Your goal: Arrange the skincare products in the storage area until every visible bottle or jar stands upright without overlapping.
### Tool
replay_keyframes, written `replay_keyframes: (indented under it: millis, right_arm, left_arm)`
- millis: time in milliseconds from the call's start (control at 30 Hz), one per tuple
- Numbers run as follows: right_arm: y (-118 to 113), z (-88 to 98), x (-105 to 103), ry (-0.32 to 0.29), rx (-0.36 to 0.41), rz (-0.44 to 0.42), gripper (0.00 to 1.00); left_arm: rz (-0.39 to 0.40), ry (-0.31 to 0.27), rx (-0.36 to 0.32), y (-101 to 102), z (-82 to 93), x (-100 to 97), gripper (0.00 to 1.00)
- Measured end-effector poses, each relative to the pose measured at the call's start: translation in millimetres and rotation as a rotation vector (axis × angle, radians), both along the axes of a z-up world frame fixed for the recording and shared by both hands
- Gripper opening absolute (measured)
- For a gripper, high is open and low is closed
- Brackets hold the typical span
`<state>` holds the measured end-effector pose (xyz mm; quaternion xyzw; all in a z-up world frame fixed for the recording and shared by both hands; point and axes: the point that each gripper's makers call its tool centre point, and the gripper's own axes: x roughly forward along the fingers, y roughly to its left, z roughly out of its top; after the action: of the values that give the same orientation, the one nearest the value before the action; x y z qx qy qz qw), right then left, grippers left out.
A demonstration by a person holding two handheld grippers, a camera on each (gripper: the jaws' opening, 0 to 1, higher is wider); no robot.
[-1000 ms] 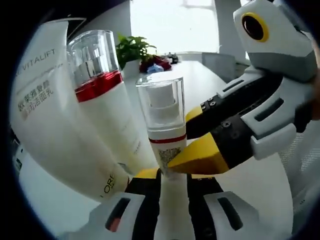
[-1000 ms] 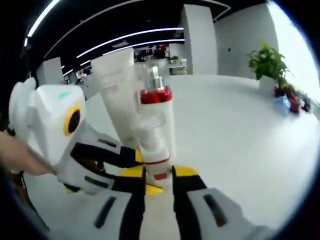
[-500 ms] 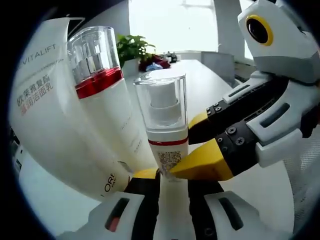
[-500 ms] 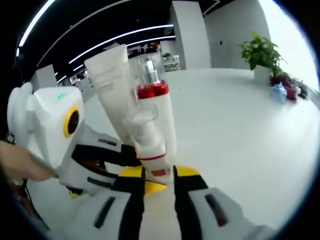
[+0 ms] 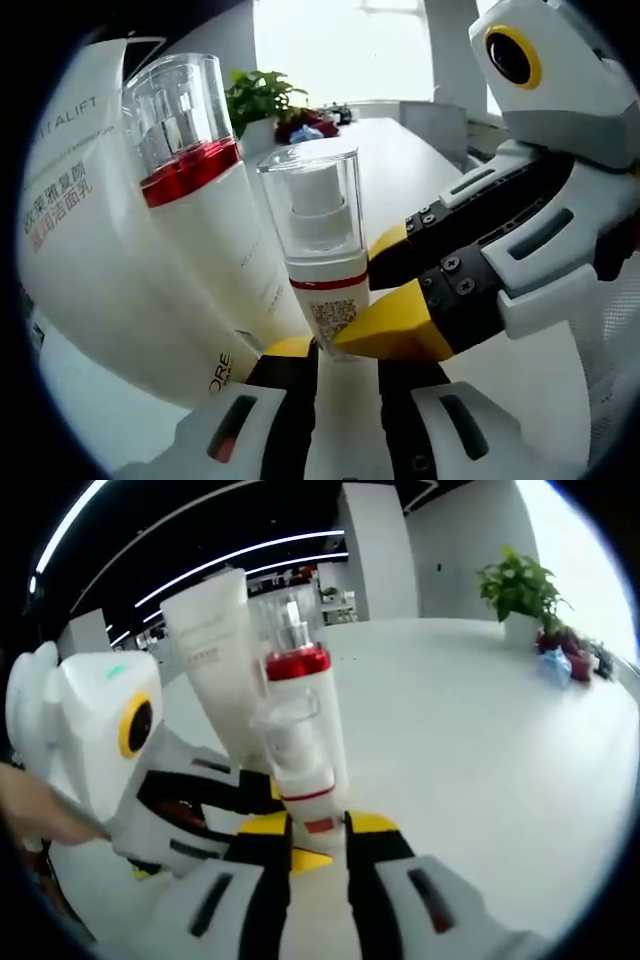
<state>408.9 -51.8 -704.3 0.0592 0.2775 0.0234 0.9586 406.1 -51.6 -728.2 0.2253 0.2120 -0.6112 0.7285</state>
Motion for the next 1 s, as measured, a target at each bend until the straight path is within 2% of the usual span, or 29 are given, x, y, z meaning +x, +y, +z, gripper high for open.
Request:
replay_keyframes:
  millis: [533,767,1000]
  right_arm:
    - [1.1,-0.9,-2.9,0.009,0.0,0.01,0.23]
    - [2.7,1.2,-5.0,0.011,0.007,0.013,0.25]
    - [5.7,4.2,-11.4,0.016,0.001,0.039,0.33]
  left_arm:
    - [0.017,-0.018,0.038,18.4,1.8,-4.1,0.27]
    - [0.041,-0.008,0.047,30.4,5.0,-13.7,0.28]
    - [0.087,0.005,0.053,42.2,8.7,-19.2,0.33]
